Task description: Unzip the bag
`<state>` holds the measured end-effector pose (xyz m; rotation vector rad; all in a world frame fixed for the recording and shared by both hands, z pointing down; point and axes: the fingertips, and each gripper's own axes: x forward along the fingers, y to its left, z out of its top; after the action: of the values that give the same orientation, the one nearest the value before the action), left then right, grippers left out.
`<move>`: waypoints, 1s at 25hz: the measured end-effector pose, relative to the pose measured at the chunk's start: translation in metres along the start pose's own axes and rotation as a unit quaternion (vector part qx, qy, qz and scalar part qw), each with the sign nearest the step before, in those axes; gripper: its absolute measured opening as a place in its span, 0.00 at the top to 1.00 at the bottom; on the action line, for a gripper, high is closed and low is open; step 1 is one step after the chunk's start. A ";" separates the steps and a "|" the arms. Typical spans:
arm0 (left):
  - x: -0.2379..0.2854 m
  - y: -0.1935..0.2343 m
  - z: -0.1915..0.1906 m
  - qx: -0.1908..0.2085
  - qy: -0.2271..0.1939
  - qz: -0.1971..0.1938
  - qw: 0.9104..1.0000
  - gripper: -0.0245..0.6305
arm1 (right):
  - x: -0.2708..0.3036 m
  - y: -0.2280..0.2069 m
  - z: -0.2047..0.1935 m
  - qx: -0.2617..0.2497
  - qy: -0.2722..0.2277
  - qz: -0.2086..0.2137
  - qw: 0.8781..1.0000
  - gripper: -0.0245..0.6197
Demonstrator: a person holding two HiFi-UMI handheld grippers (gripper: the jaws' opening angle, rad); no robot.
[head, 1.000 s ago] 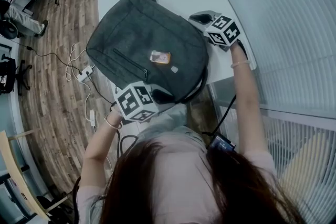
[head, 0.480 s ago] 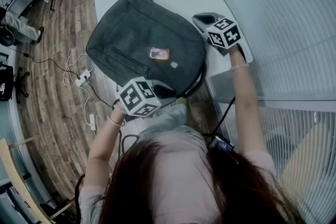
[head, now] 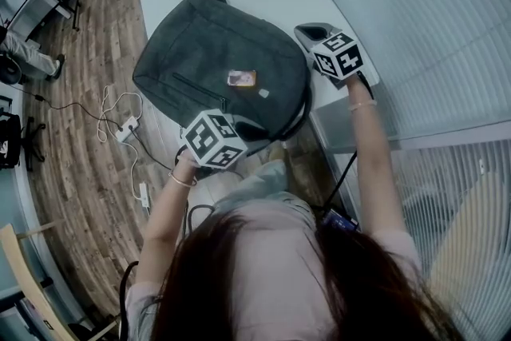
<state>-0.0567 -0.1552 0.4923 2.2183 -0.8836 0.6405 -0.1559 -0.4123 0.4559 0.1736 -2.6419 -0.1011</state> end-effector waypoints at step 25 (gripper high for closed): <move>-0.023 -0.013 0.013 0.036 -0.082 0.027 0.996 0.87 | -0.086 0.046 0.016 0.046 -0.081 -0.155 0.984 0.96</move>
<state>-0.0593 -0.1480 0.4643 2.3439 -1.0214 0.5279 -0.0931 -0.3544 0.4064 0.6317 -2.7631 -0.0997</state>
